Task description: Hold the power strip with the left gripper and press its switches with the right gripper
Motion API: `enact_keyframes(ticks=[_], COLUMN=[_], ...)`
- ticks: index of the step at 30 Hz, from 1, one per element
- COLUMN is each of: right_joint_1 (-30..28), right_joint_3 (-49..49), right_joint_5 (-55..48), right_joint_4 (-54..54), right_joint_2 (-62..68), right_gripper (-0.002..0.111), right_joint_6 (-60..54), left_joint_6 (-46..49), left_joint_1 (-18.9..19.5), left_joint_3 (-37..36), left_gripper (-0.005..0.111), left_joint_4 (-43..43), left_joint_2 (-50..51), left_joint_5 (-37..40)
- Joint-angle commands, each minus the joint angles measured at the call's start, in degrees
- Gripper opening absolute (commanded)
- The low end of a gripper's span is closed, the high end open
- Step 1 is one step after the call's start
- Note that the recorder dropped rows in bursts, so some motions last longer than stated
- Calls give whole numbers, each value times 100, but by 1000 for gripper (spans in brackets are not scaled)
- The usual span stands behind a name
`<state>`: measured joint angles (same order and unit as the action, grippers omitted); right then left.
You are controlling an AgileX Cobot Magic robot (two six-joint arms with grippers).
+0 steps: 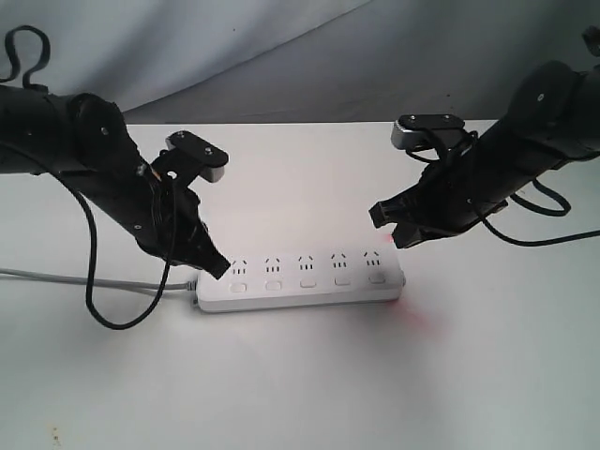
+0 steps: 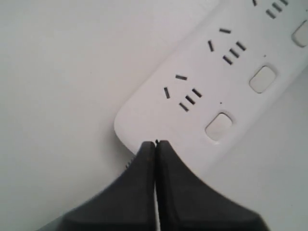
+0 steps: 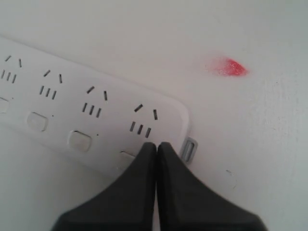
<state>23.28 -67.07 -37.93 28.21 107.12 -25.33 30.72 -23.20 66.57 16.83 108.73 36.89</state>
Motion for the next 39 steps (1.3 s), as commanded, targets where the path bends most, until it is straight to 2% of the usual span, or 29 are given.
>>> enact_keyframes(ticks=[1,9,18,24,28,34,39], right_joint_1=[28,28,39,333,620,993,1075], right_joint_3=[-42,-42,-18,-7,-18,-33,-33], right_joint_5=[104,128,140,200,211,290,365], right_joint_4=[-54,304,506,437,-145,-2059,-2309], right_joint_2=[62,62,176,466,461,461,461], right_gripper=[0,0,0,0,0,0,0], right_joint_6=[108,187,141,77,558,2034,2251], left_joint_6=[-112,-112,-112,-112,-112,-112,-112], left_joint_1=[-41,-41,-41,-41,-41,-41,-41], left_joint_3=[38,38,38,38,38,38,38], left_gripper=[0,0,0,0,0,0,0], left_joint_4=[-106,392,403,403,403,403,404], left_joint_2=[279,336,336,336,336,336,336], left_joint_5=[-28,-103,-103,-103,-103,-103,-91])
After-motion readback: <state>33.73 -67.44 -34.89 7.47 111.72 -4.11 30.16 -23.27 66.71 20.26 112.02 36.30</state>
